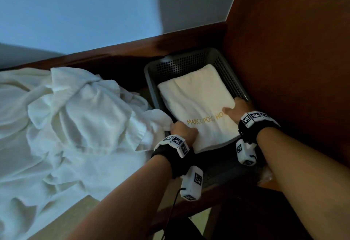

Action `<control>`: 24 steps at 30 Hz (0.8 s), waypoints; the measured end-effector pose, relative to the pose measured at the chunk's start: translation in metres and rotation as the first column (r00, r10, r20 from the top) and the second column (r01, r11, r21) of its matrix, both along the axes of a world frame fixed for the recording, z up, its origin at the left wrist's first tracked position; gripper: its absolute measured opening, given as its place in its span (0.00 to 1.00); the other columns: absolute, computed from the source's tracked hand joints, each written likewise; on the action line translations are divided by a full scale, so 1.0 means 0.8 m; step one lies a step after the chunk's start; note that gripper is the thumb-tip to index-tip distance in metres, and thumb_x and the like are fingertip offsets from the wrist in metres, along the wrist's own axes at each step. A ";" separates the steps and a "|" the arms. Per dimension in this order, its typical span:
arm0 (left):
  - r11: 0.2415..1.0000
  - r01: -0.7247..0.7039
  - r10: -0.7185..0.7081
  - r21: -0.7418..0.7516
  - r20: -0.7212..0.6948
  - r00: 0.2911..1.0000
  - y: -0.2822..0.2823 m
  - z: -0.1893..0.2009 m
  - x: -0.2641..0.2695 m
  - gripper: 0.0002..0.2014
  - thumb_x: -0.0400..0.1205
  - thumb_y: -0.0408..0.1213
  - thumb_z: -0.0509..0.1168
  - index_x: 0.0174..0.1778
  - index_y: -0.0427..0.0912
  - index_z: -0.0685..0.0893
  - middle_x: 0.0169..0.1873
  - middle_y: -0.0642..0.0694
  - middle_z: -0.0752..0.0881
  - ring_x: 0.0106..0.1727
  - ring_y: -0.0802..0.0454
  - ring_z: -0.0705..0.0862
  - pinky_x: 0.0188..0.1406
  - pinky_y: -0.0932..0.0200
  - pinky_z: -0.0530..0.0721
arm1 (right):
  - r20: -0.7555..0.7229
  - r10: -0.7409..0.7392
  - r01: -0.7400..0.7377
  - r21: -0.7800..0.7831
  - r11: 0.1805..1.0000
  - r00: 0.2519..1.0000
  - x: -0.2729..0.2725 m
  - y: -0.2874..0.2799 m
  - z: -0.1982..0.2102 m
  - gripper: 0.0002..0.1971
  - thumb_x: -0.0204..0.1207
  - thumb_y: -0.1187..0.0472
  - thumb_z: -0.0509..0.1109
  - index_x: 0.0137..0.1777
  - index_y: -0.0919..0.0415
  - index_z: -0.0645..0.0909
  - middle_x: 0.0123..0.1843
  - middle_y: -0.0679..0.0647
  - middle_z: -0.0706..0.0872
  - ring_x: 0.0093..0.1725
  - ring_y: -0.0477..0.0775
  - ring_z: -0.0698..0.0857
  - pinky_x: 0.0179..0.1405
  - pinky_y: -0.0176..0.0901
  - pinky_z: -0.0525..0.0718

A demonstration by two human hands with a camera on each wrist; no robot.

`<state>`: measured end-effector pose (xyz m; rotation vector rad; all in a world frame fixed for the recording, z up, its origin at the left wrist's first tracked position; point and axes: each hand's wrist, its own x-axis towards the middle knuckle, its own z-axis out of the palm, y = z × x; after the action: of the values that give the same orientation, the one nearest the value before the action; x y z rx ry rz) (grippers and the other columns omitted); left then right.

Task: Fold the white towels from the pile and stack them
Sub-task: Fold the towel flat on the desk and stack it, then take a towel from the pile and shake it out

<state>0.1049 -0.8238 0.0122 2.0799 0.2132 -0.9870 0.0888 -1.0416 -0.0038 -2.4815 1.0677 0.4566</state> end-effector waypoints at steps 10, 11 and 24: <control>0.951 0.301 -0.308 0.073 0.129 0.943 0.039 0.033 -0.004 0.15 0.79 0.41 0.72 0.49 0.30 0.87 0.47 0.36 0.91 0.46 0.37 0.91 0.46 0.46 0.92 | -0.377 0.114 -0.156 -0.081 0.984 0.919 -0.043 -0.021 -0.008 0.08 0.67 0.61 0.70 0.33 0.66 0.79 0.38 0.67 0.86 0.39 0.67 0.87 0.50 0.65 0.88; 0.949 0.313 -0.317 0.046 0.140 0.938 0.048 0.042 -0.005 0.14 0.79 0.41 0.72 0.47 0.30 0.88 0.44 0.36 0.92 0.43 0.38 0.91 0.45 0.44 0.92 | -0.378 0.120 -0.158 -0.073 0.985 0.918 -0.049 -0.015 0.001 0.07 0.69 0.63 0.69 0.33 0.66 0.80 0.39 0.67 0.86 0.40 0.66 0.87 0.51 0.65 0.88; 0.920 0.371 -0.368 0.125 0.597 0.712 0.370 0.192 -0.039 0.08 0.81 0.44 0.70 0.40 0.45 0.86 0.39 0.45 0.89 0.41 0.46 0.88 0.46 0.52 0.88 | 0.172 0.304 -0.277 -0.167 0.946 0.937 -0.080 0.340 0.188 0.10 0.78 0.57 0.68 0.37 0.60 0.84 0.40 0.61 0.86 0.42 0.66 0.85 0.42 0.49 0.84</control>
<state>0.0736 -0.5279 0.1656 2.3707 -0.5701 -0.4639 0.0251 -0.7699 0.1468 -2.7568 0.6776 0.2182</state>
